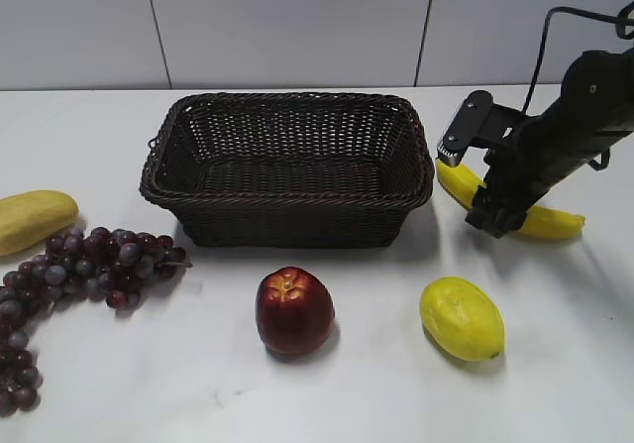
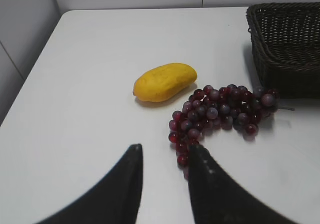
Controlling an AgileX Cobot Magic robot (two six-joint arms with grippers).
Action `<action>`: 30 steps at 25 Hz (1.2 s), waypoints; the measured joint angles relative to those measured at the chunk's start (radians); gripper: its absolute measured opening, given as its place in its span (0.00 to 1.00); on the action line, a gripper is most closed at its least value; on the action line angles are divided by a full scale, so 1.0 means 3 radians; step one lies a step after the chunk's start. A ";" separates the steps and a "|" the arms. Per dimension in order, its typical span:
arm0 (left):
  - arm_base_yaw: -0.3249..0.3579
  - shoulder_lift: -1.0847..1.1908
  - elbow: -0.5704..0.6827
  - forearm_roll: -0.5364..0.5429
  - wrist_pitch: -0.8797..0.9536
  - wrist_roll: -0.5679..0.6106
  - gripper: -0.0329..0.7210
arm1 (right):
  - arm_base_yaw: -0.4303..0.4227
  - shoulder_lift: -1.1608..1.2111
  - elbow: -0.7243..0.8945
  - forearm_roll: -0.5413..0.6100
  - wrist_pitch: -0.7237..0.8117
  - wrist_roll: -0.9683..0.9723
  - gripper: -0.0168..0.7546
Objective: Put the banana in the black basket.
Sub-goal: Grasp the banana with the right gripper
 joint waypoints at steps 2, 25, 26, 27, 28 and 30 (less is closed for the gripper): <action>0.0000 0.0000 0.0000 0.0000 0.0000 0.0000 0.45 | 0.0000 0.0012 0.0000 0.0000 -0.0112 -0.0005 0.67; 0.0000 0.0000 0.0000 0.0000 0.0000 0.0000 0.45 | -0.0116 0.0133 -0.0011 0.0163 -0.0256 0.0083 0.45; 0.0000 0.0000 0.0000 0.0000 0.0000 0.0000 0.45 | -0.0116 0.0101 -0.0011 0.0168 -0.0256 0.0083 0.45; 0.0000 0.0000 0.0000 0.0000 0.0000 0.0000 0.45 | -0.0116 0.0054 -0.0011 0.0171 -0.0253 0.0083 0.45; 0.0000 0.0000 0.0000 0.0000 0.0000 0.0000 0.45 | -0.0116 -0.0019 -0.0011 0.0171 -0.0254 0.0083 0.45; 0.0000 0.0000 0.0000 0.0000 0.0000 0.0000 0.45 | -0.0116 -0.0189 -0.0038 0.0171 -0.0249 0.0083 0.45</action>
